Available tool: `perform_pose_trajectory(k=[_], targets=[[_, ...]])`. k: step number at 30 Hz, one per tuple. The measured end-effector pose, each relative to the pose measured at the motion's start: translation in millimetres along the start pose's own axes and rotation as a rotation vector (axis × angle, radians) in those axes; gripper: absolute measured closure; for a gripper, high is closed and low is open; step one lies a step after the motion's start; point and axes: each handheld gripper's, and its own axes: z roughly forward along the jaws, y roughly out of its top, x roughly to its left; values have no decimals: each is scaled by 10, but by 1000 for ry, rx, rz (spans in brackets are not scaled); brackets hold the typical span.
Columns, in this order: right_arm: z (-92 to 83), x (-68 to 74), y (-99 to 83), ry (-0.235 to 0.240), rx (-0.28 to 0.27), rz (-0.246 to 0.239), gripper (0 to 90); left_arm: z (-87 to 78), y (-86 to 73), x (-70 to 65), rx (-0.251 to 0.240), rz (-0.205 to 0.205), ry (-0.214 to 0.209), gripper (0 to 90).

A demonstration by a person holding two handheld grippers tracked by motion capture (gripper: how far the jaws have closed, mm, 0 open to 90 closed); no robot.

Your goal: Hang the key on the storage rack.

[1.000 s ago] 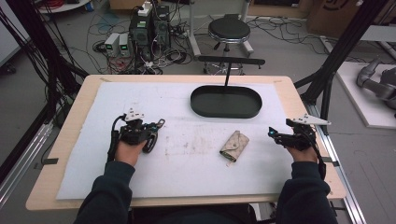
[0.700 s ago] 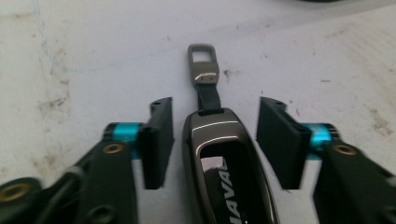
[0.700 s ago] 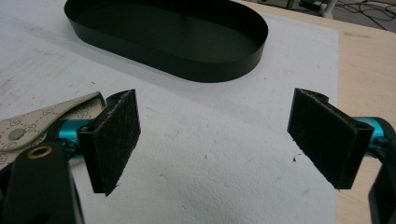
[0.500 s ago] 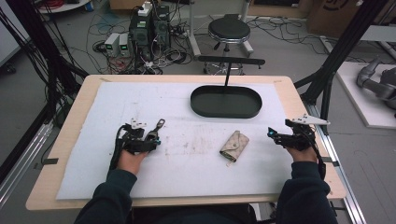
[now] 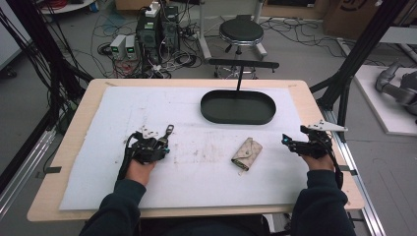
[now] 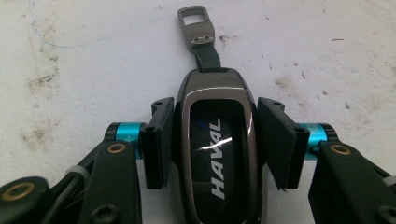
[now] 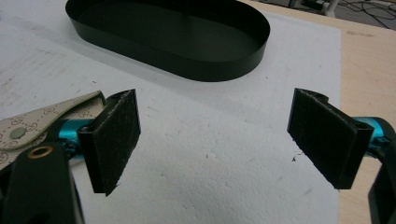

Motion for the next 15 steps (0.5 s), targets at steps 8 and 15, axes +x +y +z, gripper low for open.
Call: perform_pose_trajectory(k=[8,15], targets=[[2,-4,1,1,-1,0,174,-103,83,41,-88,-24,-47,485],[3,-2,1,2,-2,-3,174,-209,200,67,-164,-12,-75,486]])
